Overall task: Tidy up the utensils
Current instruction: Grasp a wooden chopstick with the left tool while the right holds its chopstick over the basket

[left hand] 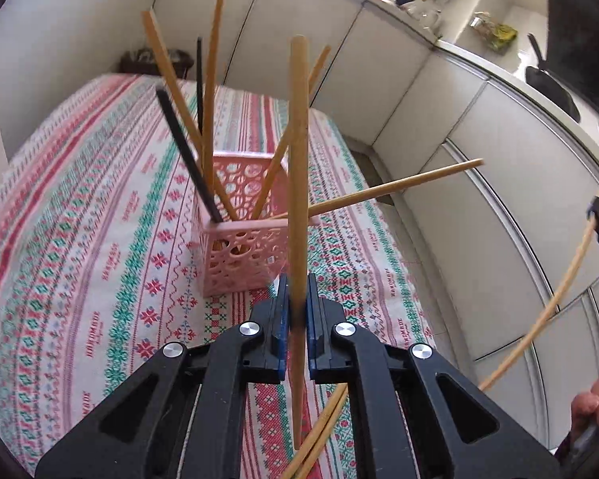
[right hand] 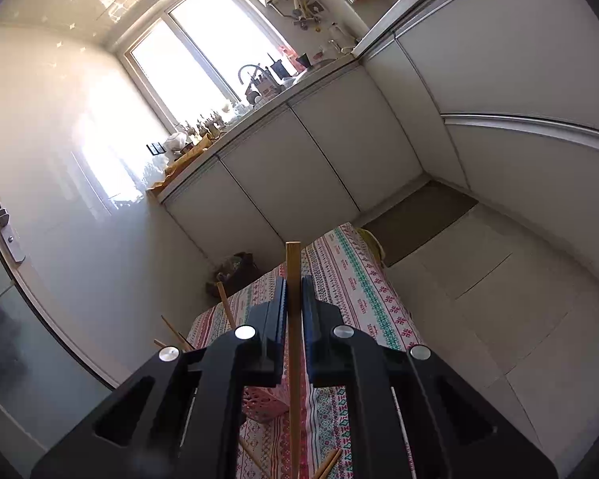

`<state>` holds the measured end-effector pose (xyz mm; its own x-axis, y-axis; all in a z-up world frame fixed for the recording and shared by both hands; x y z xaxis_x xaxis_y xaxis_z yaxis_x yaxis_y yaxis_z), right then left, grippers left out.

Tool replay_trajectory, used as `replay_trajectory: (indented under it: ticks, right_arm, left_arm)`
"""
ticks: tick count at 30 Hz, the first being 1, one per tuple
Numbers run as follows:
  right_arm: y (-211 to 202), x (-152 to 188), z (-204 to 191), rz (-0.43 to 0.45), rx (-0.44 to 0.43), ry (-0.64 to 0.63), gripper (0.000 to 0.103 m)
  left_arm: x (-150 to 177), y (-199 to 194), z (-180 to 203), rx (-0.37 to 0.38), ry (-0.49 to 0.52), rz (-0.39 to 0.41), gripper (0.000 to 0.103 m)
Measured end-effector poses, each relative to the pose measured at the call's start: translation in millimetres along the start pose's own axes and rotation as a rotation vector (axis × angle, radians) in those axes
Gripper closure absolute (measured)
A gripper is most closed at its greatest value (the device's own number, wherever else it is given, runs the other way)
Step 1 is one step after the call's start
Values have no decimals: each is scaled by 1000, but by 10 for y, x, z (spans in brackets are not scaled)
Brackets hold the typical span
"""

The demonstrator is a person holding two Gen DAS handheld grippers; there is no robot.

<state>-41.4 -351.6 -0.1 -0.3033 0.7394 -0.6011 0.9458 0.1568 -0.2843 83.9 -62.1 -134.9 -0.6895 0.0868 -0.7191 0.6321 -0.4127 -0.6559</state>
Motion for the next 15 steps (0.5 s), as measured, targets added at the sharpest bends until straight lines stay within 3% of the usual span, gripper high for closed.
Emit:
replay_trajectory:
  ticks: [4, 9, 15]
  right_arm:
    - [-32, 41, -62, -5, -21, -5, 95]
    - [-88, 106, -108, -8, -36, -17, 95]
    - [-105, 80, -33, -4, -22, -20, 95]
  left_arm:
    - [-71, -489, 185, 0, 81, 88, 97]
    - [-453, -905, 283, -38, 124, 247, 97]
    - [-920, -910, 327, -129, 124, 438, 97]
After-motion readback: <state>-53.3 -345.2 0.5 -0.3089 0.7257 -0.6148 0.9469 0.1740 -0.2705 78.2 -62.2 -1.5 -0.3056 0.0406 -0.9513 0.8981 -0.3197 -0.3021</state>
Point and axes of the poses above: each gripper's, at about its wrist camera, not at the fingertips, and y roughly the way its jaws point, z to its right, x to its underside, the point moved 1 cm from there along y, roughly the way its jaws point, and after that the axes turned 10 degrees about y, right-handed, at the moved point
